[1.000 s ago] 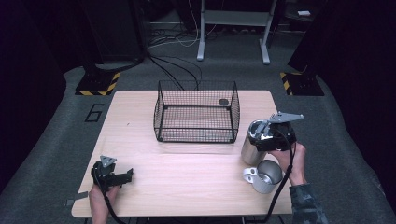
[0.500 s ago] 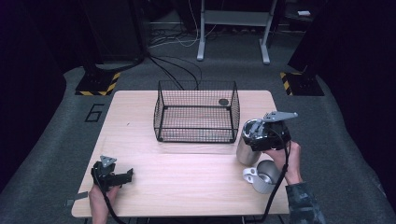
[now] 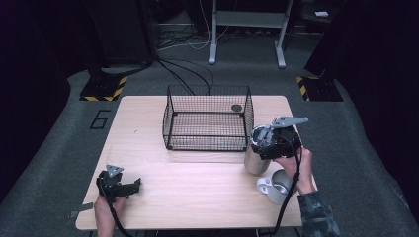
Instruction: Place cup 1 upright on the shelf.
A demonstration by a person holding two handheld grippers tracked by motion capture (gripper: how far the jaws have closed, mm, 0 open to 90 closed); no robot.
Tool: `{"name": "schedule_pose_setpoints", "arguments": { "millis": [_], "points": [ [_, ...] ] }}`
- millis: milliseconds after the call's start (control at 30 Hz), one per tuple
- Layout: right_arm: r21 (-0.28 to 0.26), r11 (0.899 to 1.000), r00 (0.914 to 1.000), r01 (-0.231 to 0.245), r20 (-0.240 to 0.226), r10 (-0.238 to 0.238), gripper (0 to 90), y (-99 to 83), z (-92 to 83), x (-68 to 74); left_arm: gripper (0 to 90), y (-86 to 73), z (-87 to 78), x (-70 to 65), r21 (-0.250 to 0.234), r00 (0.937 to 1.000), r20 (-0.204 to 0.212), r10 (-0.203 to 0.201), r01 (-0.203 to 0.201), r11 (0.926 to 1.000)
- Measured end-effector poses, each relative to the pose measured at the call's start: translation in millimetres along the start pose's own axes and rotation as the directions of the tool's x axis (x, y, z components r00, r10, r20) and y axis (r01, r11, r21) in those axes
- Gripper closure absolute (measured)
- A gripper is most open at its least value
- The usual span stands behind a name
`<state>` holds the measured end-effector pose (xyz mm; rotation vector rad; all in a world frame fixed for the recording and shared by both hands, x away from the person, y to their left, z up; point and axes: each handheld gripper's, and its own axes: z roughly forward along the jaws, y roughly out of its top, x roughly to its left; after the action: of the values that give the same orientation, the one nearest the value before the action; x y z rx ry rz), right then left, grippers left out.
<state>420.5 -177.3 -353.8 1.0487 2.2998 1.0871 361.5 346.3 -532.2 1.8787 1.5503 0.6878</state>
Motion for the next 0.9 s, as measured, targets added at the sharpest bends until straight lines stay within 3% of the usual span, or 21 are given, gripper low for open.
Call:
{"name": "schedule_pose_setpoints", "arguments": {
  "millis": [900],
  "points": [
    [-0.009, 0.999, 0.9959, 0.052, -0.074, -0.053, 3.6, 27.3, 10.8, 22.1, 0.6, 0.0, 0.2, 0.2, 0.0, 1.0, 0.001, -0.002, 0.002, 1.0]
  ]
}}
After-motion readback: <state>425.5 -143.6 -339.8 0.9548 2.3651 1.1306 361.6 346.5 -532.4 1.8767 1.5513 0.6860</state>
